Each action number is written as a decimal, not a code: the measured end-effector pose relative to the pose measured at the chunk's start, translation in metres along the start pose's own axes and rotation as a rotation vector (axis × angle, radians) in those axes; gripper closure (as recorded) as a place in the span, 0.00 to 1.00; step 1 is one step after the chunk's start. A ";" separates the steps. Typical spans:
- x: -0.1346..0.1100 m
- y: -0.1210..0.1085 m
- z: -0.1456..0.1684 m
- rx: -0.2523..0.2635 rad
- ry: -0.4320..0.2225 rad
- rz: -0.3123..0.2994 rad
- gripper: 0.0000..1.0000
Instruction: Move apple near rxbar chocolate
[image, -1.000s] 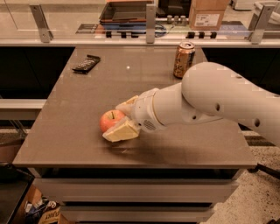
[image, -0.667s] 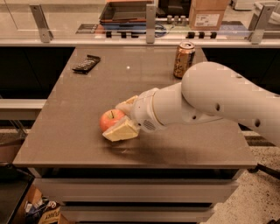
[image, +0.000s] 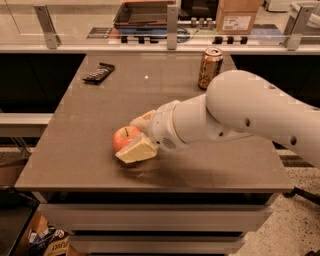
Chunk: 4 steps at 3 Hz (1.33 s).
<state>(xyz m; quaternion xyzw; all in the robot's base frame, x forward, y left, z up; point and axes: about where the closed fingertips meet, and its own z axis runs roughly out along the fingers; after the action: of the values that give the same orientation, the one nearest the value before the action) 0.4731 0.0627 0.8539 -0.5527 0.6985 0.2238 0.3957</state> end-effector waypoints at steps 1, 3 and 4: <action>-0.007 -0.020 -0.003 0.024 -0.013 0.012 1.00; -0.029 -0.118 0.004 0.162 -0.041 0.108 1.00; -0.045 -0.174 0.008 0.274 -0.017 0.125 1.00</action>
Offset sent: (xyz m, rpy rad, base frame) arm 0.1175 -0.0170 0.0342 0.0881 -0.0049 -0.1694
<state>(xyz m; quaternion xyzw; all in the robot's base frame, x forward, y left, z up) 0.6445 0.0451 0.9073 -0.4470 0.7522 0.1550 0.4587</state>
